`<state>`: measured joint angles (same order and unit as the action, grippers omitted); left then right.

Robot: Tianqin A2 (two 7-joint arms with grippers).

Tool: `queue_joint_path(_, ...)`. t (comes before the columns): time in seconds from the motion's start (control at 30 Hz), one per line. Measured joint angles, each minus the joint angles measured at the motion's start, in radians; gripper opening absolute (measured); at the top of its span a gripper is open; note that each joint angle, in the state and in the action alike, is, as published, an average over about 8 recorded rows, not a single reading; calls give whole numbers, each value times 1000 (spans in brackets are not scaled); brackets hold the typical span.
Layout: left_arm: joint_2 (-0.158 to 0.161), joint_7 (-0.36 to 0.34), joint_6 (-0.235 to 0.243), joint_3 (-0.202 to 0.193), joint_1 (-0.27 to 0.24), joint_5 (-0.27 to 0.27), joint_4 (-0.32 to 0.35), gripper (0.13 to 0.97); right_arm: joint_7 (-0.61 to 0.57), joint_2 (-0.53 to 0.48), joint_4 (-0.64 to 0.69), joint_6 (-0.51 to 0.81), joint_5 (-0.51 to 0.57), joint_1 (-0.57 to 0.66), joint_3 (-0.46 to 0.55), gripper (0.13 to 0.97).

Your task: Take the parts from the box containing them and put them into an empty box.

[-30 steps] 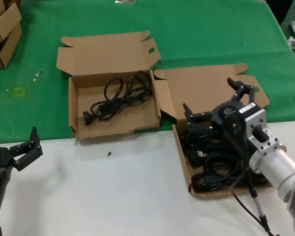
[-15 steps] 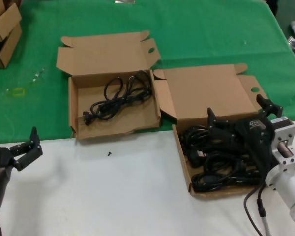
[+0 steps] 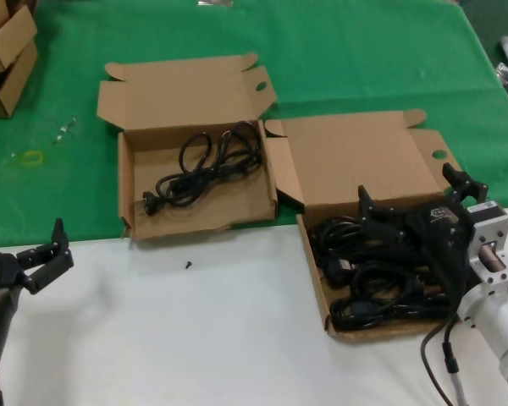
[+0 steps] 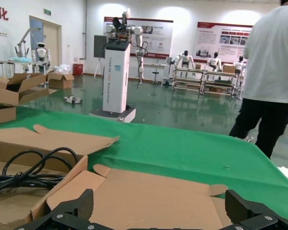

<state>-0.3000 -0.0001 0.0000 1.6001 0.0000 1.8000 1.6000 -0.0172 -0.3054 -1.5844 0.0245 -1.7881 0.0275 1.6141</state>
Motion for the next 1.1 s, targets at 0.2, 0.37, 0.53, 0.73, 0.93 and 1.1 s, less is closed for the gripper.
queue_joint_path(0.2, 0, 0, 0, 0, 0, 0, 0, 966, 0, 0, 0, 0, 0, 0, 0, 966)
queue_joint_path(0.37, 0, 0, 0, 0, 0, 0, 0, 966, 0, 0, 0, 0, 0, 0, 0, 966)
queue_joint_path(0.53, 0, 0, 0, 0, 0, 0, 0, 966, 0, 0, 0, 0, 0, 0, 0, 966)
queue_joint_path(0.73, 0, 0, 0, 0, 0, 0, 0, 966, 0, 0, 0, 0, 0, 0, 0, 966)
queue_joint_path(0.93, 0, 0, 0, 0, 0, 0, 0, 966, 0, 0, 0, 0, 0, 0, 0, 966)
queue_joint_path(1.1, 0, 0, 0, 0, 0, 0, 0, 966, 0, 0, 0, 0, 0, 0, 0, 966)
